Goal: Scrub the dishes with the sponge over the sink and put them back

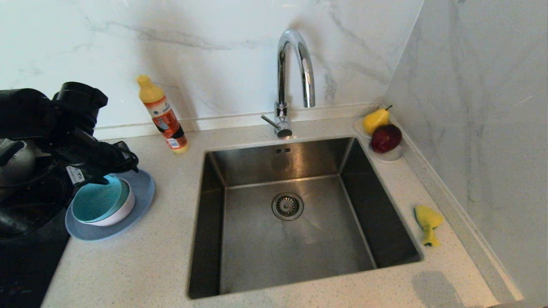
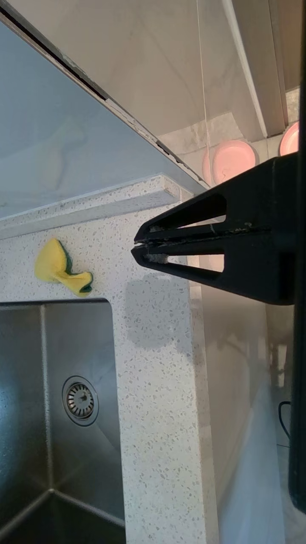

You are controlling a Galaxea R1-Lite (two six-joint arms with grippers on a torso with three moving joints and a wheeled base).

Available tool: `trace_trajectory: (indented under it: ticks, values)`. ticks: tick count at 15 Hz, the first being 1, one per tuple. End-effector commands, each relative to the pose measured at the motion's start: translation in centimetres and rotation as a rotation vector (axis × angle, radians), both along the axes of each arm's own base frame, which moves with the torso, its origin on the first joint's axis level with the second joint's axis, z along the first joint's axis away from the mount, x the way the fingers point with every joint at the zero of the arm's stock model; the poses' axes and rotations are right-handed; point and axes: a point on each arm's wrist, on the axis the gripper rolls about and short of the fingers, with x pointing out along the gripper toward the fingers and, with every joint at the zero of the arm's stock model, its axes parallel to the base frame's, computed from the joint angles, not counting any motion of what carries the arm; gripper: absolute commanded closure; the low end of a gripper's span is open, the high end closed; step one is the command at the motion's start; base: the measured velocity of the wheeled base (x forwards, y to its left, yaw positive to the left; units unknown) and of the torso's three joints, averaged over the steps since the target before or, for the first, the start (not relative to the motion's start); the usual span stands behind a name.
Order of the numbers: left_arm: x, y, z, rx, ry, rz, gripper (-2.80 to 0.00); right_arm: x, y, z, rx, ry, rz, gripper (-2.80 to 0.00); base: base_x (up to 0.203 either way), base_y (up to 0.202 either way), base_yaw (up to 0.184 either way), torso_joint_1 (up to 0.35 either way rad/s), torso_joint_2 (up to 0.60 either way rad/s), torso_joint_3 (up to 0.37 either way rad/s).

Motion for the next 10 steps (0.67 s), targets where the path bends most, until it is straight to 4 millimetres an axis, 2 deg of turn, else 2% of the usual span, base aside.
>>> trace_trajectory:
  ticks: [1, 2, 5, 7, 10]
  values:
    - [-1.3, -0.1, 2.9, -0.013, -0.092, -0.017, -2.80, 0.0, 0.0, 0.0, 0.000, -0.001, 0.000, 0.00, 0.000, 0.000, 0.000, 0.000, 0.00, 0.000]
    - [-2.1, -0.3, 4.8, -0.022, -0.148, -0.042, 0.00, 0.0, 0.0, 0.0, 0.000, -0.001, 0.000, 0.00, 0.000, 0.000, 0.000, 0.000, 0.00, 0.000]
    - [-3.6, -0.7, 8.5, -0.040, -0.282, -0.166, 0.00, 0.0, 0.0, 0.0, 0.000, -0.001, 0.000, 0.00, 0.000, 0.000, 0.000, 0.000, 0.00, 0.000]
    - [-5.2, -1.4, 10.9, -0.062, -0.372, -0.350, 0.00, 0.0, 0.0, 0.0, 0.000, -0.001, 0.000, 0.00, 0.000, 0.000, 0.000, 0.000, 0.00, 0.000]
    - [-8.9, -3.8, 14.5, -0.008, -0.515, -0.589, 0.00, 0.0, 0.0, 0.0, 0.000, -0.001, 0.000, 0.00, 0.000, 0.000, 0.000, 0.000, 0.00, 0.000]
